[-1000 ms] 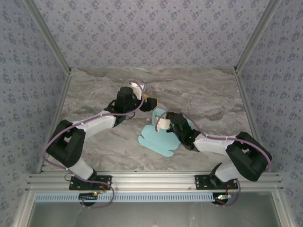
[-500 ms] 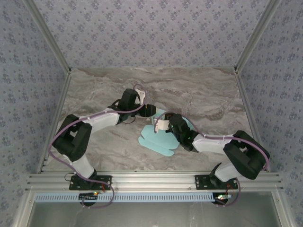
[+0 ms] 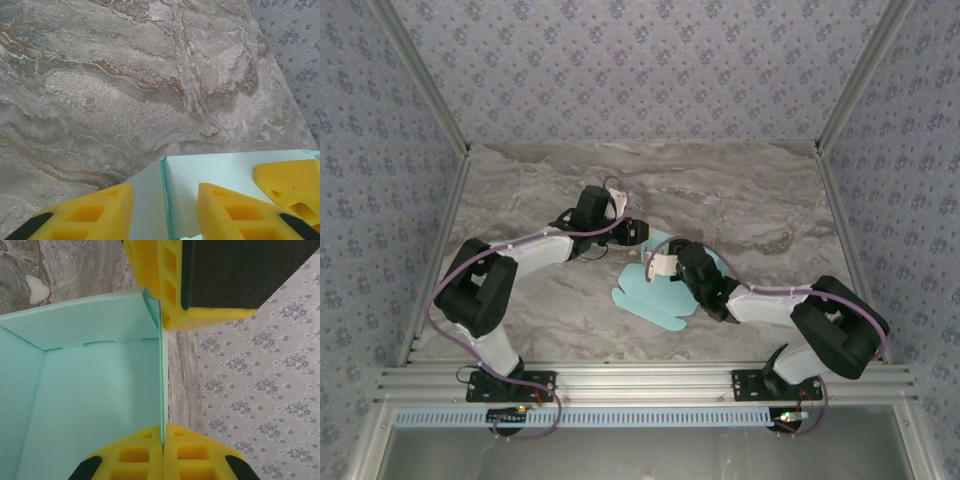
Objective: Fold the paper box
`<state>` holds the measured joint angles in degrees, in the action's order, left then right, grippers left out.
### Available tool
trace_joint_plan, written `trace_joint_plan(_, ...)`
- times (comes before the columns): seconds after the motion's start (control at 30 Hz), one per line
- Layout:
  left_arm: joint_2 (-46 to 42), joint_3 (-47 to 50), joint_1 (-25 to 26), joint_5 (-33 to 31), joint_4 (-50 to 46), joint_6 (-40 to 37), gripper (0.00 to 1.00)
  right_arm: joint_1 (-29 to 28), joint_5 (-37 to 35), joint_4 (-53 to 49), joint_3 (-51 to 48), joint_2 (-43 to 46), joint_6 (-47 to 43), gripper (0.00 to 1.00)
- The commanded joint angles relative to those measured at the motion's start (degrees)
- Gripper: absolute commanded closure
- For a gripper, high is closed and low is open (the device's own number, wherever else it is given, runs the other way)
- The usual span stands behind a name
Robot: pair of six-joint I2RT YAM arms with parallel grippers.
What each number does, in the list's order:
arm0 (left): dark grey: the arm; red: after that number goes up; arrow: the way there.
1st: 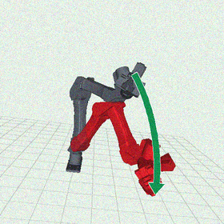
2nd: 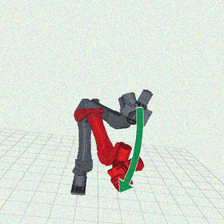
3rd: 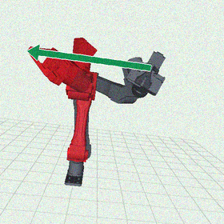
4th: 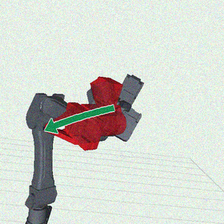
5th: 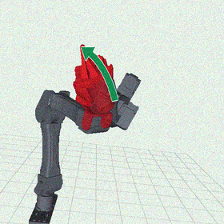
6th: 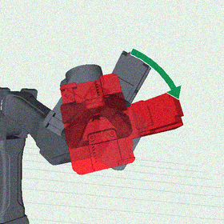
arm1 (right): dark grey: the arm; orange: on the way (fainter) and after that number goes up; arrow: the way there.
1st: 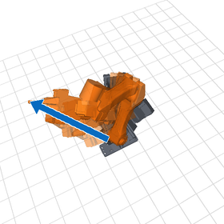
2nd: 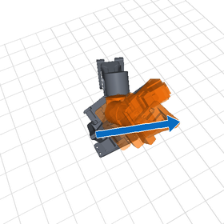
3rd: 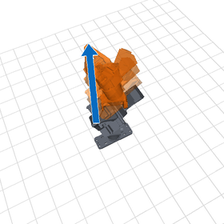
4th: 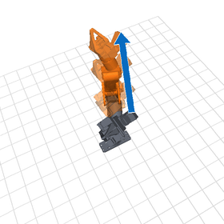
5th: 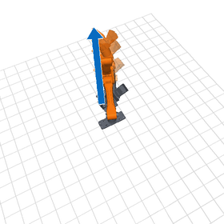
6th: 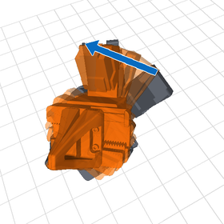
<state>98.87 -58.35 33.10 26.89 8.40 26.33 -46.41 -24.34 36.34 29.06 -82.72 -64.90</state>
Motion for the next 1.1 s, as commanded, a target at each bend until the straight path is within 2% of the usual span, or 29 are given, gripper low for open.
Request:
trace_joint_plan(0.0,1.65,0.39,-0.17,2.02,-0.32,1.09,0.65,-0.49,-1.32,0.05,-0.98,-0.8,1.52,1.0)
trace_joint_plan(0.3,2.64,2.41,-0.16,1.6,-0.15,3.02,0.73,-0.89,-2.2,-0.08,-1.42,-1.34,2.23,1.0)
trace_joint_plan(1.07,2.17,7.22,-0.29,0.53,4.32,9.16,0.84,-3.95,-6.24,-0.81,-2.1,-3.24,1.53,1.0)
